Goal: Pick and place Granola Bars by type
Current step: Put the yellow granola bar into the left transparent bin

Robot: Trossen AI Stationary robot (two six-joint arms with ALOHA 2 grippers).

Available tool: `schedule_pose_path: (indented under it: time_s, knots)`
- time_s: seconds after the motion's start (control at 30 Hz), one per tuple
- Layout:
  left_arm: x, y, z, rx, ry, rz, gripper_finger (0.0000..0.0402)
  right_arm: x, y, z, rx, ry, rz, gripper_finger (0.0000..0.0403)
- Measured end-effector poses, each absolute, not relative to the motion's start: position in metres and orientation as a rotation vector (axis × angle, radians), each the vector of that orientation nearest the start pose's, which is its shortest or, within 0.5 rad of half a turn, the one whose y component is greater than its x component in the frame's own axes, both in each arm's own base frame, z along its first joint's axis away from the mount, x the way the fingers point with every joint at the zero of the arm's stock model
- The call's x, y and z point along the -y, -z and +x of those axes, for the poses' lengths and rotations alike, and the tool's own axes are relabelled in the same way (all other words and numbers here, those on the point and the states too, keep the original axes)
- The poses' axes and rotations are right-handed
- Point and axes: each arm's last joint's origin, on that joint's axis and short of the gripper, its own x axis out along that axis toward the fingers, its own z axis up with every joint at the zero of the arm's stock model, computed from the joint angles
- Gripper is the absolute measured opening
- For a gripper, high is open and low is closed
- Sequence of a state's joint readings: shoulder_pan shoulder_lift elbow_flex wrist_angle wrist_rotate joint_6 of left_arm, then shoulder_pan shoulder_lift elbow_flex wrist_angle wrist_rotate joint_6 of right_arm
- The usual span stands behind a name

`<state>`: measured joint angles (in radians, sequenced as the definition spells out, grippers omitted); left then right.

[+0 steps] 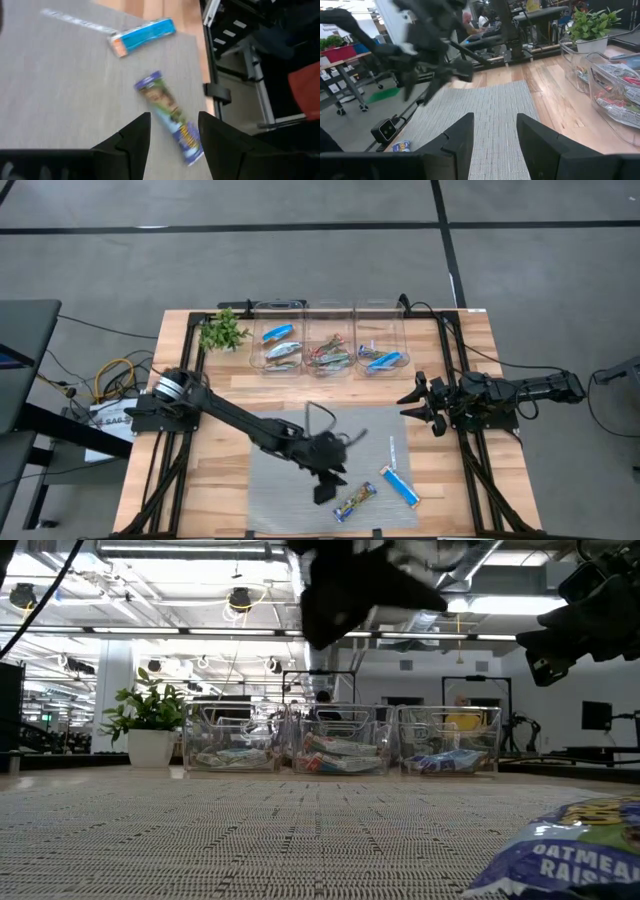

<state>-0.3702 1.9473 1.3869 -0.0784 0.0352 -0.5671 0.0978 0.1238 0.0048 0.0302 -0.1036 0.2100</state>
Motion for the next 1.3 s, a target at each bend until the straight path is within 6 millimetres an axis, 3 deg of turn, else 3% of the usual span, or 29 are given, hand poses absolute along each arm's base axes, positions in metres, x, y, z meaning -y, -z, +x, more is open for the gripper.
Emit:
schedule_pose_path:
  time_s: [0.43,0.7,0.93,1.3]
  knots:
    - [0.085,-0.199,0.271,-0.609,0.089,-0.391,0.0157,-0.013,-0.158,0.104,-0.11,-0.191,0.209,0.0142]
    - [0.048,-0.174,0.204,-0.527,0.059,-0.367,0.0157,-0.013,-0.158,0.104,-0.11,-0.191,0.209,0.0142]
    - [0.029,-0.158,0.165,-0.419,0.051,-0.31,0.0157,-0.013,-0.158,0.104,-0.11,-0.191,0.209,0.0143]
    - [0.017,-0.152,0.133,-0.236,0.054,-0.194,0.0157,-0.013,-0.158,0.104,-0.11,-0.191,0.209,0.0141]
